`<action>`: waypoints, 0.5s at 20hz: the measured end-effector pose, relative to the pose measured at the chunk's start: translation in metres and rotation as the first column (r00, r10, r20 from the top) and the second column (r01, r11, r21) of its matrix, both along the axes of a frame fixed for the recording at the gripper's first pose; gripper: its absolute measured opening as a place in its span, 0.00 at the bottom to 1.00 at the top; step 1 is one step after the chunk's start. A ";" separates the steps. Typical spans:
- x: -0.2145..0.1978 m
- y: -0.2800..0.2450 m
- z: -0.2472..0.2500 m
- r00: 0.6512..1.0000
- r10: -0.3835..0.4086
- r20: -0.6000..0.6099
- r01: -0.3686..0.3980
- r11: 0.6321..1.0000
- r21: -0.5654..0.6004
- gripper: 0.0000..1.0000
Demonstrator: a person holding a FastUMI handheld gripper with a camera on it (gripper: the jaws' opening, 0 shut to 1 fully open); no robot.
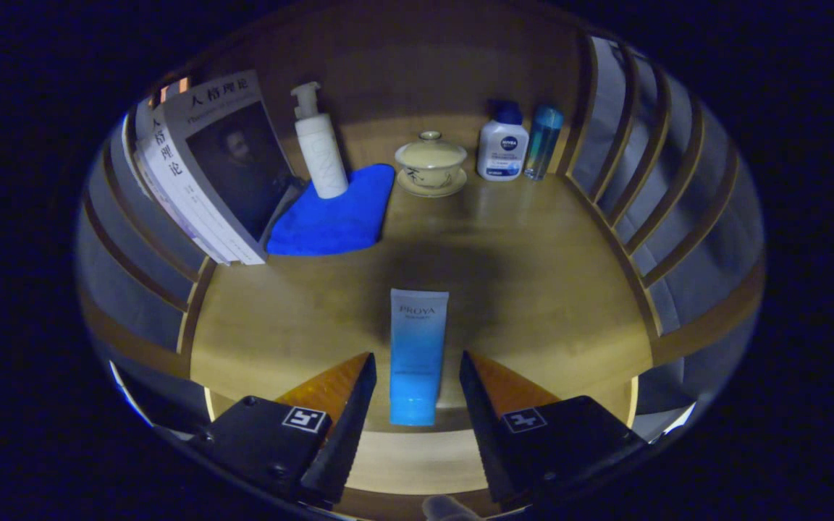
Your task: Pull open the drawer, take out the items inside it, and place them on the countertop above the cabinet.
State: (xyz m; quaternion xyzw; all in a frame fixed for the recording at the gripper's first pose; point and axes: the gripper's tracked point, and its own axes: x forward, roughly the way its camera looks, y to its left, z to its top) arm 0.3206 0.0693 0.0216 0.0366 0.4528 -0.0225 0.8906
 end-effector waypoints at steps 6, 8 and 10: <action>-0.028 0.005 0.014 0.998 0.023 0.058 -0.023 1.000 0.010 0.74; -0.041 0.007 0.020 0.995 0.032 0.090 -0.033 0.999 0.011 0.74; -0.055 0.010 0.025 0.988 0.056 0.147 -0.058 0.998 0.014 0.74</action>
